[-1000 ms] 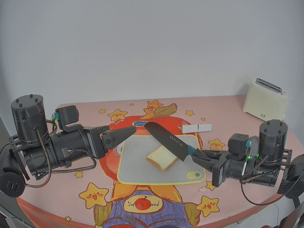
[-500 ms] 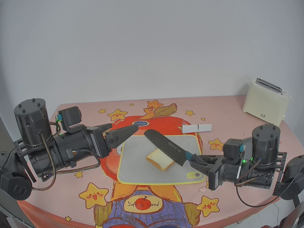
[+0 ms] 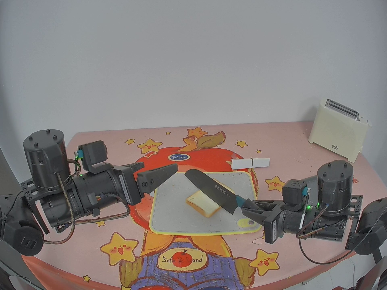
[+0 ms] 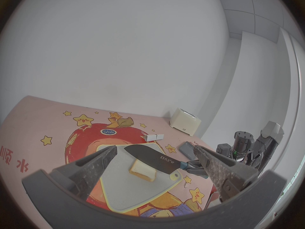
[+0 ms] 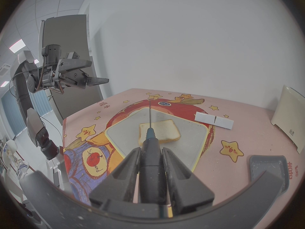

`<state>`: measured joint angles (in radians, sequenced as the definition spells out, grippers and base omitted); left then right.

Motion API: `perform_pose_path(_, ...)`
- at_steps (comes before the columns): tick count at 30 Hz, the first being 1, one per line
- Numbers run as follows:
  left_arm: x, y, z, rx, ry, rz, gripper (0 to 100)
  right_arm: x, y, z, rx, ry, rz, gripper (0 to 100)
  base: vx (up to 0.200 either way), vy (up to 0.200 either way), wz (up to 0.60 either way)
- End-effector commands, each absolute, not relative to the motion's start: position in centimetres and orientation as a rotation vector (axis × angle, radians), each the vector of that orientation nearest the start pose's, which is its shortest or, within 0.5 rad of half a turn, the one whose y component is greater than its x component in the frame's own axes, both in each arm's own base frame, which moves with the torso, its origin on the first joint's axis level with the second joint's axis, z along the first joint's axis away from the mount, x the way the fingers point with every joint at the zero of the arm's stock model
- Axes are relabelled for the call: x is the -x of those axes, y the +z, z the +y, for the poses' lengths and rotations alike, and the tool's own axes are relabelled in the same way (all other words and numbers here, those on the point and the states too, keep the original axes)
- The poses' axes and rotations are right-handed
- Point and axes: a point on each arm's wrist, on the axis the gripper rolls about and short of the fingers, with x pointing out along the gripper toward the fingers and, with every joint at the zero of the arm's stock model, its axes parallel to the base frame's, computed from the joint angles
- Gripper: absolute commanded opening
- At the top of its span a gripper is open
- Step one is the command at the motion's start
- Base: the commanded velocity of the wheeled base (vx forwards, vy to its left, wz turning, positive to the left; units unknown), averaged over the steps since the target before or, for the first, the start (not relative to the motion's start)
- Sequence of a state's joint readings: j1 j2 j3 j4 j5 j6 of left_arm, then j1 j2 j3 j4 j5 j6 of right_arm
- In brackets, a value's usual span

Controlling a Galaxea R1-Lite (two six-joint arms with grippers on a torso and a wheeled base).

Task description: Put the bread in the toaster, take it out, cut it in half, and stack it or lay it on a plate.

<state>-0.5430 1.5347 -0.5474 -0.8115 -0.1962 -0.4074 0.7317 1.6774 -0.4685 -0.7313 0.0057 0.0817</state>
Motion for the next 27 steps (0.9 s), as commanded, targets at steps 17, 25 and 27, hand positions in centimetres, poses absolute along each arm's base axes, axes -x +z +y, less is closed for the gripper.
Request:
perform_pose_path(17, -21.13, 17.64, -13.26, 0.356, -0.689, 0.33, 100, -19.18, 10.85, 17.35, 0.1, 0.707, 0.477, 0, 0.0, 0.0, 0.0)
perform_pose_path(25, -21.11, 17.68, -13.25, 0.355, -0.689, 0.328, 100, -19.09, 10.75, 17.32, 0.102, 0.708, 0.481, 0, 0.0, 0.0, 0.0)
perform_pose_path(27, -21.11, 17.68, -13.25, 0.356, -0.689, 0.328, 100, -19.07, 10.72, 17.3, 0.103, 0.708, 0.483, 0, 0.0, 0.0, 0.0)
